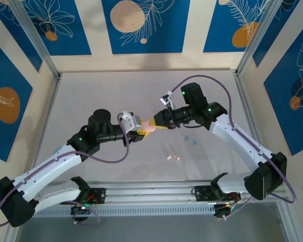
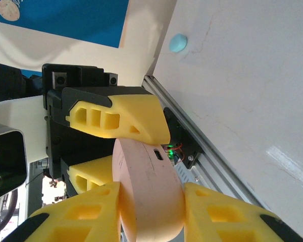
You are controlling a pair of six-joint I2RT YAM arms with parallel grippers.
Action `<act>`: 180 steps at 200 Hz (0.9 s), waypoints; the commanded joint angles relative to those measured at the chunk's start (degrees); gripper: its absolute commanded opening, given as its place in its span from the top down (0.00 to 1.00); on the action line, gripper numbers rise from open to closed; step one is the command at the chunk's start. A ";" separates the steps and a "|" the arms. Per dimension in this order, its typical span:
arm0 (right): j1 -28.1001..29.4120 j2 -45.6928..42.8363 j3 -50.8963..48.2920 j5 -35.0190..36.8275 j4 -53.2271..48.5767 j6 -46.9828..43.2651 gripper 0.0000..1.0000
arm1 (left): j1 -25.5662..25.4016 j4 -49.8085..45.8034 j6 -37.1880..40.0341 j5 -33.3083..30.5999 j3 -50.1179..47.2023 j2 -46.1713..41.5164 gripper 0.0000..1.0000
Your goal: Insert wireless bluetooth earbuds into charging case
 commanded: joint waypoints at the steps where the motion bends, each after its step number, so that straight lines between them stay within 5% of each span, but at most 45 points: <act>1: 0.95 0.87 -0.77 -6.15 2.75 0.80 0.59 | -0.22 2.04 0.34 -0.20 1.14 -0.48 0.81; 21: 0.90 0.85 -0.96 -5.88 2.72 0.74 0.58 | -0.25 2.09 0.45 -0.29 1.05 -0.64 0.80; 59: 0.30 0.72 -1.64 -5.70 3.22 1.25 0.76 | -0.25 2.35 0.34 -0.57 1.05 -0.73 0.80; 79: -0.44 0.00 -3.11 -6.36 6.17 3.70 0.79 | -0.25 4.85 -0.56 -1.14 -0.07 -1.52 0.62; 113: -2.29 -2.50 -11.12 -13.55 30.56 20.12 0.81 | -0.03 17.60 -3.06 -1.28 -6.42 -4.41 0.42; 140: -3.57 -2.43 -15.75 -16.38 49.42 33.94 0.81 | 0.03 27.94 -5.74 0.15 -10.19 -4.57 0.40; 180: -3.06 -1.18 -17.48 -17.12 62.01 43.90 0.80 | 0.03 35.64 -8.21 1.85 -10.82 -2.27 0.40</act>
